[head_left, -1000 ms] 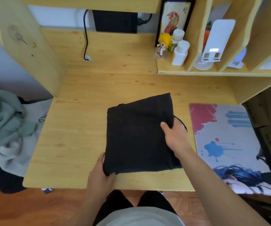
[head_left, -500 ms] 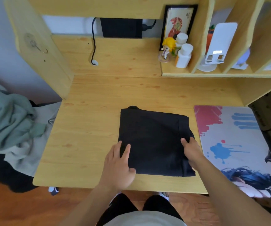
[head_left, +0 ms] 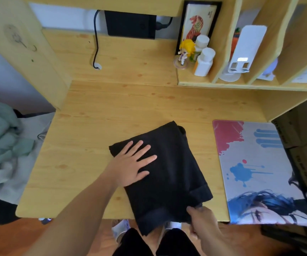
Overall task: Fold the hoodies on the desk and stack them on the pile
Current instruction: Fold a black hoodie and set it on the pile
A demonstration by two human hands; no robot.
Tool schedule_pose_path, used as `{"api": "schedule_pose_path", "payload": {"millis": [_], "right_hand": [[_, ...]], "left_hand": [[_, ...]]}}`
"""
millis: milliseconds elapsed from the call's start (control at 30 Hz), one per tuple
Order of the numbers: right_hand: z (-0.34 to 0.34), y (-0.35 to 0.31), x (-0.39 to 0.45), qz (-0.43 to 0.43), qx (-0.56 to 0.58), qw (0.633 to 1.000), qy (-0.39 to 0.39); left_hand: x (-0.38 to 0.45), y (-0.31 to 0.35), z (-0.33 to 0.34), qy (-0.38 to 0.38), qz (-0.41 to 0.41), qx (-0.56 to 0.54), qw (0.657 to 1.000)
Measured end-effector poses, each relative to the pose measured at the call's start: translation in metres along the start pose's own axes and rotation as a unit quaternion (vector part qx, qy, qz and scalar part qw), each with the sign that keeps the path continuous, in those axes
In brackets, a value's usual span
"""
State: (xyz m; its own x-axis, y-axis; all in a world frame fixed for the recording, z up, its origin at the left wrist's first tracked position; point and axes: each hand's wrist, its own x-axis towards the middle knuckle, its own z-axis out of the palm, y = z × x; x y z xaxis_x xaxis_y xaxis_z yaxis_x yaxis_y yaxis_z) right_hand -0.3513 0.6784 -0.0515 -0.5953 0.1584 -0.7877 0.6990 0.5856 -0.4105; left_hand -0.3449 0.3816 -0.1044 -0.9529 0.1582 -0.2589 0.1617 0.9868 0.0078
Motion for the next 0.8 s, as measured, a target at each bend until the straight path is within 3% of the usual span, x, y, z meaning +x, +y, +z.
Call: {"api": "schedule_pose_path", "payload": {"millis": [67,133,233,267,333,433,567,633,700,800], "right_hand": [[-0.003,-0.025,-0.008,-0.144,-0.094,0.98,0.1],[0.002,-0.061,-0.017,-0.317,-0.106,0.936,0.107],[0.03,-0.102,0.005,-0.536,-0.23,0.804,0.117],[0.038,-0.109,0.022,-0.552,-0.296,0.77,0.122],[0.044,-0.103,0.06,-0.498,-0.436,0.74,0.123],[0.032,-0.051,0.095,-0.402,-0.505,0.755,0.112],[0.039,-0.026,0.08,-0.349,-0.473,0.804,0.09],[0.04,-0.028,0.071,-0.336,-0.445,0.827,0.074],[0.038,-0.033,0.061,-0.342,-0.431,0.829,0.097],[0.045,-0.037,0.048,-0.402,-0.39,0.813,0.158]], "left_hand": [[0.009,-0.002,-0.012,-0.017,-0.015,0.042,0.999],[0.003,0.028,-0.018,-0.007,-0.077,0.017,0.997],[-0.03,0.106,0.004,0.051,-0.174,-0.077,0.98],[-0.044,0.125,0.014,0.061,-0.177,-0.097,0.977],[-0.066,0.136,0.031,0.055,-0.159,-0.101,0.981],[-0.073,0.109,0.036,0.055,-0.128,-0.095,0.986],[-0.076,0.069,0.03,0.004,-0.098,-0.092,0.991],[-0.076,0.058,0.023,0.015,-0.095,-0.101,0.99],[-0.072,0.06,0.012,0.078,-0.139,-0.141,0.977],[-0.052,0.074,0.006,0.147,-0.279,-0.217,0.924]]}}
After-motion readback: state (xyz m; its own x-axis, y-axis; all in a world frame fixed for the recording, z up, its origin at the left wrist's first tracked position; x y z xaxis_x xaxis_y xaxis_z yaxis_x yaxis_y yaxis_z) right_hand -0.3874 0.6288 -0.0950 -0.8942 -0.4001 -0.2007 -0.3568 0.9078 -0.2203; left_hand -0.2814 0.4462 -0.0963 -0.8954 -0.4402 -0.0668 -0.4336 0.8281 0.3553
